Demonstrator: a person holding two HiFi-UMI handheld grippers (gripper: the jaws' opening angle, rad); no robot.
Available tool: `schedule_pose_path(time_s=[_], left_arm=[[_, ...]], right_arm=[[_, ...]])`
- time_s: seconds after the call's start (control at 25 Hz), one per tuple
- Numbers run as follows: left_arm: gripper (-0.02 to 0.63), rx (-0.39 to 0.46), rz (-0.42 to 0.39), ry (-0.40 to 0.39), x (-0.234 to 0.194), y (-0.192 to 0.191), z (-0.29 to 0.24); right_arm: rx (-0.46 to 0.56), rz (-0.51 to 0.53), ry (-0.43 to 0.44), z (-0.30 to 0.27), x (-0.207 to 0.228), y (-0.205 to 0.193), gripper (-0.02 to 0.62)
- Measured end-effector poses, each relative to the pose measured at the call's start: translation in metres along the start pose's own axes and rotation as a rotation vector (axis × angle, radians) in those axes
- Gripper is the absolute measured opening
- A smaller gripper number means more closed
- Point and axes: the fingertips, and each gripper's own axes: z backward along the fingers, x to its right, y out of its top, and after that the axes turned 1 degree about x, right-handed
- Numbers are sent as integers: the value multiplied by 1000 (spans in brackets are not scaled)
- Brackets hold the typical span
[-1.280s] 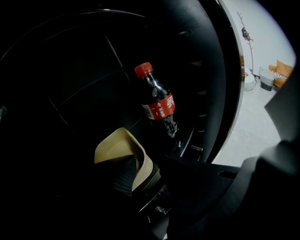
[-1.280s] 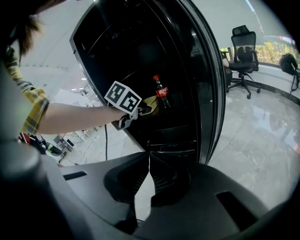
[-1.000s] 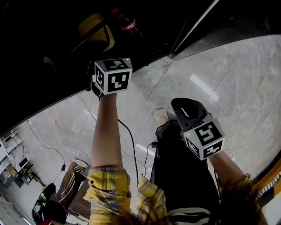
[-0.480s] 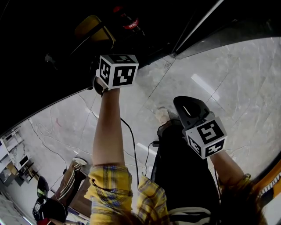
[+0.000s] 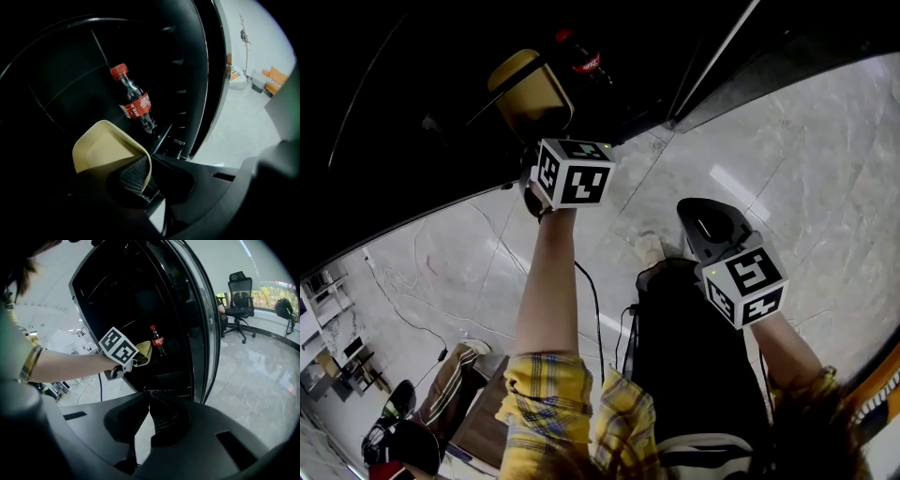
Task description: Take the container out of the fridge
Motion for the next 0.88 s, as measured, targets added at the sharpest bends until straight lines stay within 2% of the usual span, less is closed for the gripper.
schedule_pose_path(time_s=[0.68,0.88], left_arm=[[37,10,121,-168,34,6,101],[37,23,63,-239,49,16,136]], right_arm=[[23,50,-16,46,-41,52,29],[36,43,-36,62,-44,63,29]])
